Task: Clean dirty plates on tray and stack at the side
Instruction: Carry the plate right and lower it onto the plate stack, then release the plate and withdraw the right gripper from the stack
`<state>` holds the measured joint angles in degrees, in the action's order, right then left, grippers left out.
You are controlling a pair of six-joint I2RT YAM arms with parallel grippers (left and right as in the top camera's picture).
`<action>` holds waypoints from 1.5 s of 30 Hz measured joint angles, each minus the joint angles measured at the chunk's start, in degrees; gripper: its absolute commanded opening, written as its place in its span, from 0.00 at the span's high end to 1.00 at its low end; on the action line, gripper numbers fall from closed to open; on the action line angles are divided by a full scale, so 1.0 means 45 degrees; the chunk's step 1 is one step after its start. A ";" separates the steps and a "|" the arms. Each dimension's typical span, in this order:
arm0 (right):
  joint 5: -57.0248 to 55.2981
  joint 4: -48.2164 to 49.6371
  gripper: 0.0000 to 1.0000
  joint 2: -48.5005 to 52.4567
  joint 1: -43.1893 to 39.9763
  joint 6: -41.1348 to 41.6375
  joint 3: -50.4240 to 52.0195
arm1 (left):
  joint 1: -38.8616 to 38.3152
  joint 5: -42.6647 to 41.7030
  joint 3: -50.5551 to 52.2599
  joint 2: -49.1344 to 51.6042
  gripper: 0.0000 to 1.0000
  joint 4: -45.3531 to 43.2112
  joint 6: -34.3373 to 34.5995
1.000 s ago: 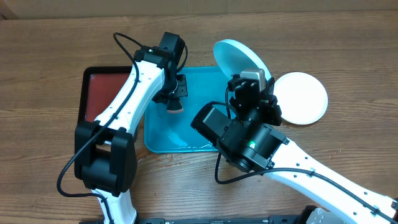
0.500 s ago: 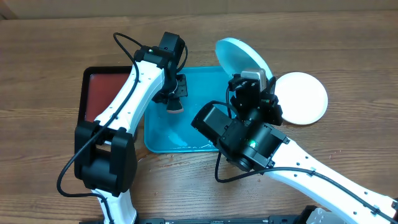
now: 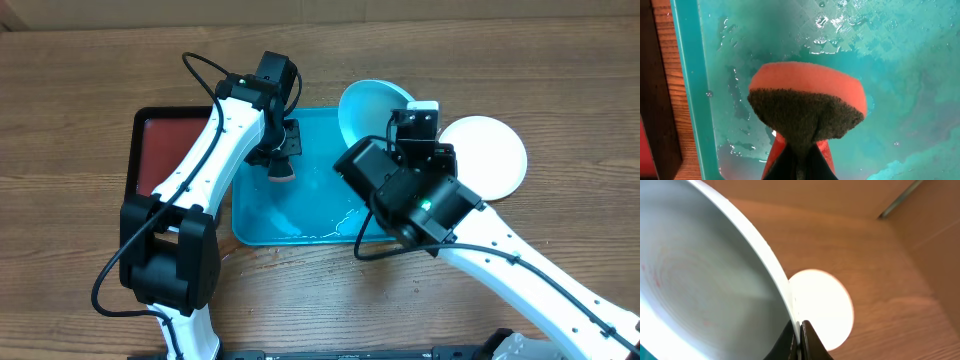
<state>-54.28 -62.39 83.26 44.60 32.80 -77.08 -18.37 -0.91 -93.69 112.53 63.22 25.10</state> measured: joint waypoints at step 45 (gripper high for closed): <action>1.4241 0.1379 0.96 0.3487 -1.4139 -0.2603 0.0146 | 0.0000 0.0000 0.0005 0.0000 0.96 -0.0053 0.0000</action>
<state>9.80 -56.18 98.96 -19.03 21.08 -76.42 -18.37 -0.91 -93.67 112.53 62.98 25.10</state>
